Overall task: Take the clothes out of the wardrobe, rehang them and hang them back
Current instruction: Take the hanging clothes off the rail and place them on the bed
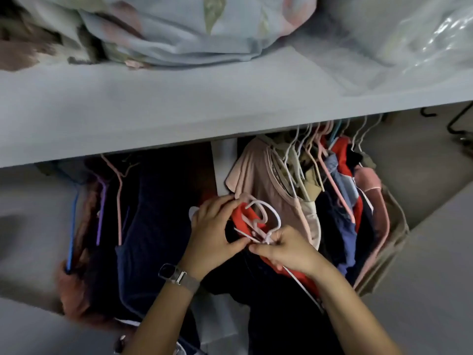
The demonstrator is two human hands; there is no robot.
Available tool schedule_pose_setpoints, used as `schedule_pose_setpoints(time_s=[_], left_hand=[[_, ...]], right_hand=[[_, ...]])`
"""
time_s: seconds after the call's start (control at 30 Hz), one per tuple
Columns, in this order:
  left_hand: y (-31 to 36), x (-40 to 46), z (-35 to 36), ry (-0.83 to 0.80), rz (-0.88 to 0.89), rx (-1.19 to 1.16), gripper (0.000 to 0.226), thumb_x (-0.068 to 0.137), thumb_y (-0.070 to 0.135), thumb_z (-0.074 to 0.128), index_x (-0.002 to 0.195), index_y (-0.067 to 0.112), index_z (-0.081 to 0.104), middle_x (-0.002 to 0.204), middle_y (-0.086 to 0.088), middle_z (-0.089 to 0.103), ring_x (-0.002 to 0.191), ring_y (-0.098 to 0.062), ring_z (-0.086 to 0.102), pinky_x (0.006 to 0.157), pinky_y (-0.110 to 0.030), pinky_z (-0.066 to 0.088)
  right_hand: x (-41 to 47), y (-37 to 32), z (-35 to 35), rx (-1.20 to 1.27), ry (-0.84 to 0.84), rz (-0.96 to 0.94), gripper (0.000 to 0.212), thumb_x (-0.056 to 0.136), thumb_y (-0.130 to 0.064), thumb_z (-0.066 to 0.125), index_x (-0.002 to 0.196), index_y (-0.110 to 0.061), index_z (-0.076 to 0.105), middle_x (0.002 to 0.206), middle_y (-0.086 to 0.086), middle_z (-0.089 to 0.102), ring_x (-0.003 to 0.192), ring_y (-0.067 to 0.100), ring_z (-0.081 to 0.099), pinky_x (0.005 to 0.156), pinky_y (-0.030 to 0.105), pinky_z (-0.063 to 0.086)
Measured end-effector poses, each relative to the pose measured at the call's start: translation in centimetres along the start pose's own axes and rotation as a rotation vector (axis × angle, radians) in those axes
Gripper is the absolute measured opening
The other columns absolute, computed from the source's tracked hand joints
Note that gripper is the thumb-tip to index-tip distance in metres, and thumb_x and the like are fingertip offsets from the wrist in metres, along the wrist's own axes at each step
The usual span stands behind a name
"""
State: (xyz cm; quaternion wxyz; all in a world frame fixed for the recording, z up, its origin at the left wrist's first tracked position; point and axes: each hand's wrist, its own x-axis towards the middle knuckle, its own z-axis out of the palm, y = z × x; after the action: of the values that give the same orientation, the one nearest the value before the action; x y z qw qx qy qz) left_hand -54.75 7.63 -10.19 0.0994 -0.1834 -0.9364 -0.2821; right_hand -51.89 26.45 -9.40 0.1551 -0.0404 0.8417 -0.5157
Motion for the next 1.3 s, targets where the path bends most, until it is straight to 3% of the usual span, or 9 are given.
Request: schedule_pose_setpoints(time_s=[0.2,0.3,0.43,0.63,0.8,0.93,1.03,1.23,1.3], left_hand=[[5.5,-0.4,3.8,-0.093,0.255,0.265,0.042,0.063,0.064,0.065,0.094,0.036,0.061,0.090,0.013,0.060,0.090,-0.011,0.058,0.083,-0.035,0.039],[8.5,-1.4,4.6,-0.112,0.387,0.189,0.025,0.069,0.051,0.066,0.078,0.029,0.059,0.082,0.009,0.059,0.078,-0.018,0.060,0.072,-0.033,0.044],[14.0,-3.5,4.7,-0.095,0.496,0.153,0.033,0.064,0.048,0.075,0.068,0.027,0.049,0.071,0.008,0.054,0.065,-0.016,0.055,0.057,-0.027,0.038],[23.4,-8.5,6.5,-0.131,0.634,0.091,0.026,0.069,0.045,0.069,0.086,0.033,0.053,0.080,0.012,0.062,0.068,-0.018,0.059,0.061,-0.026,0.038],[33.0,-17.0,9.0,-0.135,0.749,0.032,0.054,0.065,0.052,0.073,0.116,0.042,0.056,0.085,0.018,0.070,0.068,-0.011,0.061,0.056,-0.019,0.042],[40.2,-22.5,12.0,-0.254,0.799,-0.126,0.034,0.071,0.051,0.067,0.102,0.042,0.058,0.090,0.022,0.069,0.075,-0.007,0.065,0.063,-0.023,0.049],[45.4,-26.3,14.2,-0.370,0.875,-0.175,0.027,0.074,0.048,0.066,0.099,0.042,0.057,0.083,0.022,0.067,0.073,-0.005,0.064,0.059,-0.024,0.051],[54.9,-32.5,18.8,-0.518,1.100,-0.232,0.022,0.078,0.049,0.060,0.086,0.033,0.047,0.074,0.014,0.058,0.069,-0.020,0.059,0.056,-0.031,0.047],[57.8,-34.7,20.1,-0.597,1.151,-0.257,0.022,0.079,0.044,0.064,0.084,0.034,0.045,0.069,0.016,0.052,0.069,-0.020,0.058,0.057,-0.032,0.047]], right_hand=[[-7.1,2.1,-2.9,0.041,0.037,-0.011,0.041,0.080,-0.029,0.076,0.042,-0.025,0.060,0.045,-0.001,0.059,0.046,0.009,0.050,0.062,0.027,0.043],[-11.3,3.5,-4.7,0.073,0.083,-0.014,0.028,0.080,-0.035,0.075,0.055,-0.024,0.070,0.060,0.006,0.069,0.060,0.011,0.058,0.071,0.032,0.048],[-17.9,5.5,-6.8,0.056,0.145,-0.036,0.021,0.085,-0.034,0.070,0.065,-0.031,0.073,0.079,0.003,0.075,0.086,0.016,0.067,0.088,0.039,0.049],[-31.2,9.6,-8.8,0.148,0.310,0.058,0.019,0.092,-0.022,0.062,0.082,-0.017,0.078,0.087,0.006,0.076,0.087,0.016,0.068,0.089,0.036,0.050],[-44.8,12.9,-9.2,0.154,0.412,0.176,0.021,0.091,-0.025,0.062,0.084,-0.009,0.076,0.083,0.006,0.076,0.083,0.016,0.066,0.086,0.042,0.049],[-55.5,14.3,-9.1,0.105,0.608,0.298,0.018,0.091,-0.023,0.064,0.077,-0.019,0.075,0.073,-0.003,0.073,0.070,0.003,0.063,0.070,0.019,0.047],[-62.6,16.0,-8.4,-0.074,0.819,0.394,0.019,0.090,-0.035,0.063,0.079,-0.022,0.072,0.072,0.001,0.068,0.065,0.006,0.058,0.070,0.032,0.045],[-74.9,20.2,-4.3,-0.183,1.296,0.594,0.022,0.081,-0.058,0.049,0.085,-0.042,0.064,0.112,-0.013,0.057,0.120,0.004,0.048,0.100,0.029,0.038],[-77.6,21.1,-2.4,-0.181,1.421,0.674,0.020,0.082,-0.055,0.048,0.084,-0.039,0.060,0.111,-0.013,0.054,0.118,0.002,0.047,0.097,0.027,0.038]])
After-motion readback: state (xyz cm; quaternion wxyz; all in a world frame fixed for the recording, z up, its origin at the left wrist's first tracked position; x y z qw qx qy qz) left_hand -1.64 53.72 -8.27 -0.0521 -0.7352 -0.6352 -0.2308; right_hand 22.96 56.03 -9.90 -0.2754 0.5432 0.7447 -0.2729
